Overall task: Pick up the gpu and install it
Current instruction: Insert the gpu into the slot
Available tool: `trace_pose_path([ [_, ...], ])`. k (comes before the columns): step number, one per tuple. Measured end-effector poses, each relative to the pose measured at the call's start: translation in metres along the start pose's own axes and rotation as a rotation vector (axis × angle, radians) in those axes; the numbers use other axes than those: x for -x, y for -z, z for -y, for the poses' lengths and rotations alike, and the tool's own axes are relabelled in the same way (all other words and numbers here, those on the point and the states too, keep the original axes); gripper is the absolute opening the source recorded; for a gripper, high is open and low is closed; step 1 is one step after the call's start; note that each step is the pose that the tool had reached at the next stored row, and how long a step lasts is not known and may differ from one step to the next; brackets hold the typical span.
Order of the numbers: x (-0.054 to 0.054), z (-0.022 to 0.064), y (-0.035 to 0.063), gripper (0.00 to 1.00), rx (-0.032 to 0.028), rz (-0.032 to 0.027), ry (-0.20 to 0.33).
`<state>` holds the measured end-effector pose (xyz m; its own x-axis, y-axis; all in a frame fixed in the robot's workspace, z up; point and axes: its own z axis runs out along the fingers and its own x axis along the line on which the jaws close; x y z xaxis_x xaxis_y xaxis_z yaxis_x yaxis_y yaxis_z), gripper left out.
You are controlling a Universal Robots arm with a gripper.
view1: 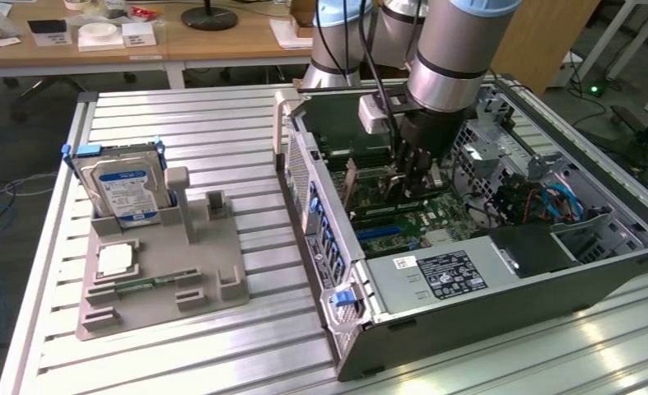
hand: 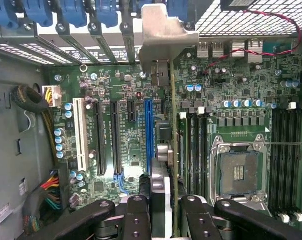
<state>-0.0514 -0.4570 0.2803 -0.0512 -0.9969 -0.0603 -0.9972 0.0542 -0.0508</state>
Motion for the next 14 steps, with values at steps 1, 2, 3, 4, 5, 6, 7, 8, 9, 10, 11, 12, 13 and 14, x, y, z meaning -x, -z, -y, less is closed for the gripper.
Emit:
trace_pose_path([
  [1,-0.0004,-0.0001,-0.0006,0.28,0.0001,-0.0002,0.0],
  [2,-0.0012,-0.0001,-0.0011,0.28,0.0001,-0.0002,0.0],
  [3,-0.002,-0.0001,-0.0018,0.28,0.0,0.0,0.0],
  [4,-0.0024,-0.0002,-0.0025,0.28,0.0,0.0001,0.0],
  [5,-0.0026,-0.0005,-0.0031,0.28,0.0,0.0,0.0],
  [6,-0.0027,-0.001,-0.0039,0.28,0.0,-0.0002,0.0],
  [7,-0.0029,-0.002,-0.0047,0.28,0.0,-0.0004,0.0],
  [8,-0.0029,-0.0027,-0.0056,0.28,0.0,-0.0007,0.0],
  [9,-0.003,-0.0031,-0.0068,0.28,0.0,-0.0008,0.0],
  [10,-0.0034,-0.0031,-0.008,0.28,0.0,-0.0008,0.0],
  [11,-0.0044,-0.0031,-0.0086,0.28,0.0001,-0.001,0.0],
  [12,-0.0054,-0.0032,-0.0092,0.28,0.0,-0.0009,0.0],
  [13,-0.006,-0.0034,-0.0098,0.28,0.0,-0.0009,0.0],
  [14,-0.0063,-0.004,-0.0103,0.28,-0.0001,-0.0008,0.0],
])
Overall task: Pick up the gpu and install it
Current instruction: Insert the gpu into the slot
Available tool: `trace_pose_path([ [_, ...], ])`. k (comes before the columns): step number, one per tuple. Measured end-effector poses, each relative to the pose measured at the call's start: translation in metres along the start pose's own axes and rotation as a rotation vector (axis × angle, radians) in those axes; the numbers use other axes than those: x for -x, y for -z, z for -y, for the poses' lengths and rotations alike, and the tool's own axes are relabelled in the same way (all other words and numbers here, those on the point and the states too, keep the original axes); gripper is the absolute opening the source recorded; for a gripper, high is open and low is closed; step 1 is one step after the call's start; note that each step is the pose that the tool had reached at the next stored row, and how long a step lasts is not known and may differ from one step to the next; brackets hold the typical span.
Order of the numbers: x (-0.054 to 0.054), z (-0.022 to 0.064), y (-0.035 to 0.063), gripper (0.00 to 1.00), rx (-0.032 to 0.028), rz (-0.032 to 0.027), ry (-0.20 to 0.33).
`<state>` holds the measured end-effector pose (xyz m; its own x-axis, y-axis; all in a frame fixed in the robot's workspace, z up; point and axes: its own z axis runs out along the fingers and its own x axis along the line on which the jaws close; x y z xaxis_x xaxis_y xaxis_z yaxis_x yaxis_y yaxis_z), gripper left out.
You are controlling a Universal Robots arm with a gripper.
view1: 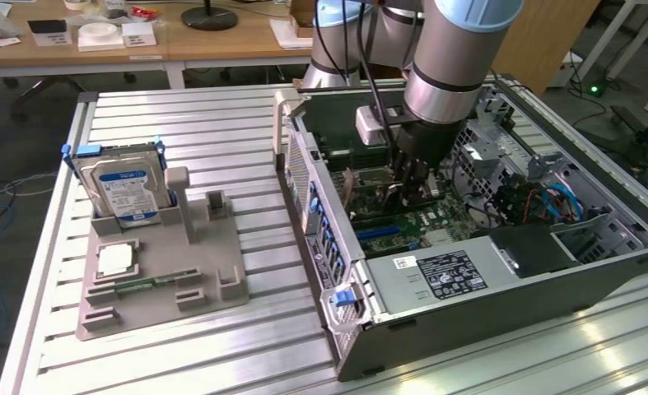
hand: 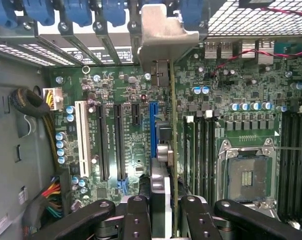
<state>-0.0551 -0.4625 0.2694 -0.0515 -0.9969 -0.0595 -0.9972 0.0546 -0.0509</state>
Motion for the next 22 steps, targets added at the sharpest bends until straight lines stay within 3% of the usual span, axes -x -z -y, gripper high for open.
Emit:
trace_pose_path([
  [22,-0.005,-0.0062,-0.018,0.28,0.0,-0.0031,0.0],
])
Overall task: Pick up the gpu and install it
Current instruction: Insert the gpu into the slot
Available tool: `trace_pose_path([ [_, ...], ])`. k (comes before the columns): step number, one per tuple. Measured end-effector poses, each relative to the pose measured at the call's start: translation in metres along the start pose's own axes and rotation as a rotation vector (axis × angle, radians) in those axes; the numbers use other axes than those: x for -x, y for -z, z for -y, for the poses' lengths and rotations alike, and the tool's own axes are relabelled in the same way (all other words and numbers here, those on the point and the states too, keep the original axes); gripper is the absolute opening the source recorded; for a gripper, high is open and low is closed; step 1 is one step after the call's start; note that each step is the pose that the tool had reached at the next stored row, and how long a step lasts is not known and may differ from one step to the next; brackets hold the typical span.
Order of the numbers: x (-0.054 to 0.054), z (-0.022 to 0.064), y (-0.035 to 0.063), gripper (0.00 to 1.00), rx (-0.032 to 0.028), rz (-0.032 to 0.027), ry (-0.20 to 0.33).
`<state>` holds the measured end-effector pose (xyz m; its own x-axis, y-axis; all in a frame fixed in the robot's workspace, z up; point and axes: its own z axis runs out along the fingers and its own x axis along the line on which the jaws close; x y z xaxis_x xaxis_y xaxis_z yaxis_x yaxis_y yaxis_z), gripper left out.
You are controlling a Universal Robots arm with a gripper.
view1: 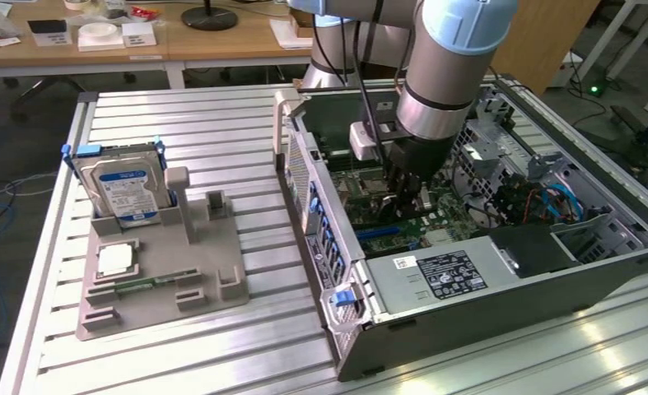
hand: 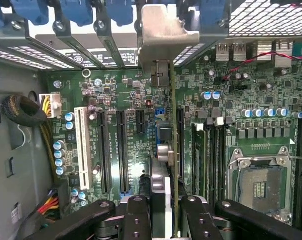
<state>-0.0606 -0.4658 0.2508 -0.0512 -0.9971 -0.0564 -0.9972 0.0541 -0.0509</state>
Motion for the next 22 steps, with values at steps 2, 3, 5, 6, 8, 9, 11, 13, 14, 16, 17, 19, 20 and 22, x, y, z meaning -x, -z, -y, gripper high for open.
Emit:
trace_pose_path([
  [2,0.0,0.0,0.0,0.28,0.0001,-0.0001,0.0],
  [3,0.0,0.0,0.0,0.28,0.0001,-0.0001,0.0],
  [5,0.0,-0.0001,-0.0001,0.28,0.0,0.0,0.0],
  [6,0.0,-0.0007,-0.0004,0.28,-0.0001,0.0002,0.0],
  [8,-0.0001,-0.0021,-0.0013,0.28,-0.0001,0.0001,0.0],
  [9,-0.0002,-0.0024,-0.002,0.28,-0.0001,0.0002,0.0],
  [11,-0.0003,-0.0025,-0.0037,0.28,0.0,0.0,0.0],
  [13,-0.0004,-0.0029,-0.0054,0.28,0.0,0.0,0.0],
  [14,-0.0005,-0.0034,-0.0059,0.28,0.0,0.0,0.0],
  [16,-0.0006,-0.0041,-0.0069,0.28,0.0,0.0,0.0],
  [17,-0.0006,-0.0042,-0.0075,0.28,0.0,0.0,0.0],
  [19,-0.0007,-0.0047,-0.0086,0.28,0.0,0.0,0.0],
  [20,-0.0008,-0.0051,-0.009,0.28,0.0,0.0,0.0],
  [22,-0.0008,-0.0058,-0.0098,0.28,0.0,0.0,0.0],
])
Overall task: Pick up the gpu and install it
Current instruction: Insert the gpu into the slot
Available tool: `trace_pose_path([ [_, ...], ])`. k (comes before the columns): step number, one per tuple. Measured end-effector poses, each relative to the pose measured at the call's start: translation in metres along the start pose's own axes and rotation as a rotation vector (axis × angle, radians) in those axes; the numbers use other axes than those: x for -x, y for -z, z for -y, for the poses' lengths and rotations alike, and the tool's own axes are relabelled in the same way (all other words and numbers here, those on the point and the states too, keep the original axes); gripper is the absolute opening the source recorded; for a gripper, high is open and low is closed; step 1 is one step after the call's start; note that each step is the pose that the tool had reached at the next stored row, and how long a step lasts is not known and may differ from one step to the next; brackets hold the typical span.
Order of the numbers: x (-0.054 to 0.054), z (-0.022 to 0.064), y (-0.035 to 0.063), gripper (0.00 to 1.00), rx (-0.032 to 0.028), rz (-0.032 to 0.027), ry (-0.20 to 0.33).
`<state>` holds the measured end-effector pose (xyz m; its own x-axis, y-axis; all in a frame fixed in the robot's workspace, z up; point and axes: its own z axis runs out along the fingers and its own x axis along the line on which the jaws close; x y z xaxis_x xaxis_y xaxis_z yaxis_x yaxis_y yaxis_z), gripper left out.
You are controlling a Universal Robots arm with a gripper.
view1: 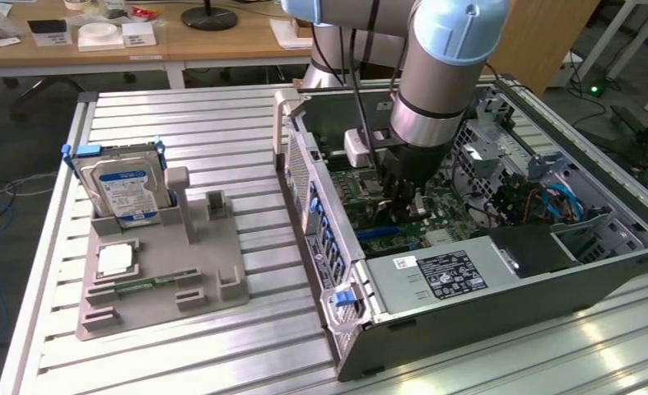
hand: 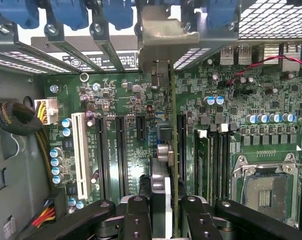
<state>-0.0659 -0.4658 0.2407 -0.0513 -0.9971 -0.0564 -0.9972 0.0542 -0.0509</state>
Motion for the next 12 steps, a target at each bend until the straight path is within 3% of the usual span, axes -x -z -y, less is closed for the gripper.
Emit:
trace_pose_path([
  [12,-0.0005,-0.003,-0.0073,0.28,-0.0001,0.0001,0.0],
])
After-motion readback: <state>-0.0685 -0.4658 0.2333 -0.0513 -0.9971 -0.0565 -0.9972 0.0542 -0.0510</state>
